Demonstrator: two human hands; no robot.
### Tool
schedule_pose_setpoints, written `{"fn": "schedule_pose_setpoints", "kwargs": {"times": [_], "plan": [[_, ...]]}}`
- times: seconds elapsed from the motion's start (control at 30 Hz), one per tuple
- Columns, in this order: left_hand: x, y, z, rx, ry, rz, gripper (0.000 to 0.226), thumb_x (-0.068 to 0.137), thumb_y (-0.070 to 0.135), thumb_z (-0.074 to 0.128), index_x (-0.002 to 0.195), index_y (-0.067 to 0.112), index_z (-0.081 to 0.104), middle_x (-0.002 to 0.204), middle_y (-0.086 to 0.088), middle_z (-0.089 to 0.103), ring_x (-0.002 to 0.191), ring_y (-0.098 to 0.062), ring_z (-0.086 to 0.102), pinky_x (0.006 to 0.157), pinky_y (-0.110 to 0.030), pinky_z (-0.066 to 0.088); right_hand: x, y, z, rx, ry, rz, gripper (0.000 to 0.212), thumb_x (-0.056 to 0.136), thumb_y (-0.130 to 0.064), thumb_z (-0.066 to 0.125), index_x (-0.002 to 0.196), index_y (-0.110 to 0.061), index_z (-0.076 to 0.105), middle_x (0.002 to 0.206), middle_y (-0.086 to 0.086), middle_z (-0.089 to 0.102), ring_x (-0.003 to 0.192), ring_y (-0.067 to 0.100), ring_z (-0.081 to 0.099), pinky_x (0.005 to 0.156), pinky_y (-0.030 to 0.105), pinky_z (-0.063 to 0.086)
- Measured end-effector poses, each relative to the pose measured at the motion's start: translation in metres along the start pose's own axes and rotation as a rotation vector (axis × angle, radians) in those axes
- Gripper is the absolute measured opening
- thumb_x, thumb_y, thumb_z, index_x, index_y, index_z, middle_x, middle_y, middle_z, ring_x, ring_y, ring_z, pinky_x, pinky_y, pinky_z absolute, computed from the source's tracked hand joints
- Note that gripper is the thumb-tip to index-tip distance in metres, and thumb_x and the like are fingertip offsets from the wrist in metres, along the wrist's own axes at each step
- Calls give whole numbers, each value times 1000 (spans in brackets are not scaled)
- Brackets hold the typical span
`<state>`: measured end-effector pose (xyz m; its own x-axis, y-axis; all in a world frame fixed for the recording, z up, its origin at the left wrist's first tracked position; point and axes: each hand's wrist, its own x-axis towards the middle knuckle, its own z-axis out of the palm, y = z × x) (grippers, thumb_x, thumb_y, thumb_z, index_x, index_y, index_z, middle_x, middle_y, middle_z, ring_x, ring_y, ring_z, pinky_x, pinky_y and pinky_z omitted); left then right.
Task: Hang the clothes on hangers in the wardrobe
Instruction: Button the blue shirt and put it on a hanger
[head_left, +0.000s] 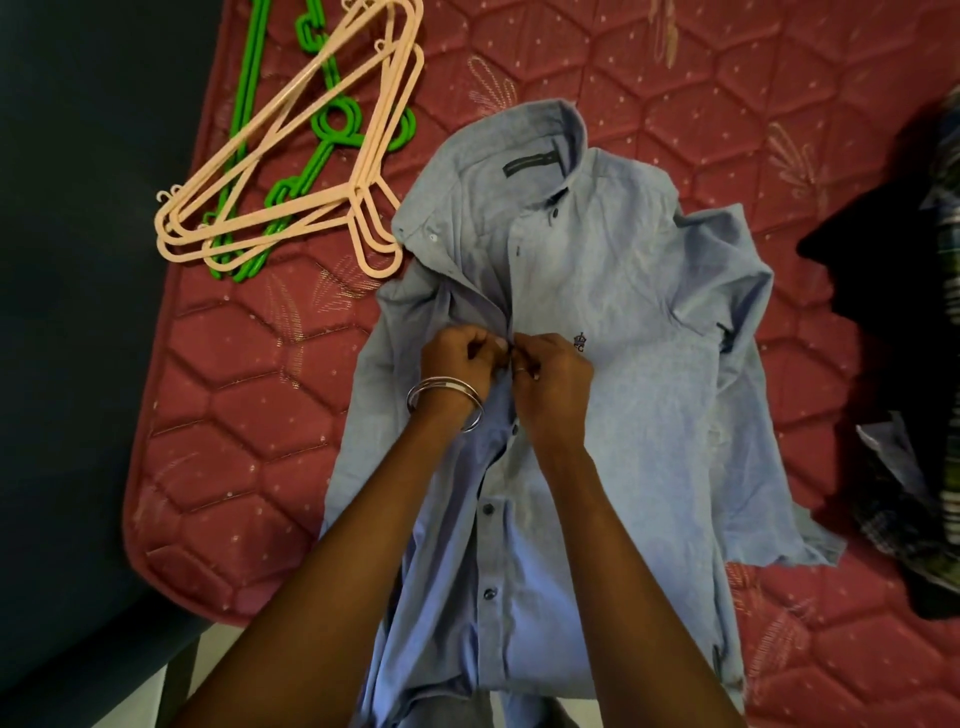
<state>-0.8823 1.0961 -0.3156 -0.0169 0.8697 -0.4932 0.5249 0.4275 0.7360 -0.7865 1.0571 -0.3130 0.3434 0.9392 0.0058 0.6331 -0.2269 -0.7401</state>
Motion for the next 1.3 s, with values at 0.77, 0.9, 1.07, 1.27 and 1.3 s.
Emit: {"fn": "schedule_pose_setpoints", "kwargs": {"times": [0.77, 0.9, 1.07, 1.27, 1.3], "plan": [[0, 20, -4, -222, -43, -196, 18, 83, 23, 71, 81, 6, 73, 77, -15, 72, 70, -30, 70, 73, -40, 59, 19, 2, -20, 413, -197, 363, 12, 78, -1, 75, 89, -6, 75, 75, 0, 71, 68, 4, 68, 73, 25, 57], [6, 22, -2, -246, -16, -319, 17, 84, 17, 71, 67, 17, 69, 77, -15, 70, 79, -36, 69, 74, -43, 59, 6, -3, -10, 222, -97, 260, 15, 79, -7, 76, 93, -7, 75, 84, 5, 73, 70, 9, 66, 73, 23, 57], [8, 21, 3, -76, 62, -288, 24, 86, 20, 67, 68, 5, 68, 72, -19, 67, 65, -31, 63, 71, -45, 58, 2, -12, -5, 286, 20, 301, 16, 75, 0, 75, 87, -12, 73, 76, -7, 70, 66, 0, 65, 67, 13, 53], [6, 22, 3, -220, 111, -259, 23, 81, 4, 69, 104, 4, 67, 99, -12, 70, 92, -25, 65, 87, -40, 54, 20, -3, -20, 780, -164, 646, 25, 78, 19, 58, 94, 3, 68, 75, 10, 69, 69, 15, 66, 66, 22, 54], [7, 22, 3, -246, 94, -263, 30, 81, 3, 69, 111, 4, 64, 104, -10, 68, 98, -25, 64, 91, -39, 52, 22, -1, -23, 845, -214, 685, 23, 80, 20, 56, 93, 5, 67, 72, 10, 68, 65, 14, 65, 63, 21, 54]]}}
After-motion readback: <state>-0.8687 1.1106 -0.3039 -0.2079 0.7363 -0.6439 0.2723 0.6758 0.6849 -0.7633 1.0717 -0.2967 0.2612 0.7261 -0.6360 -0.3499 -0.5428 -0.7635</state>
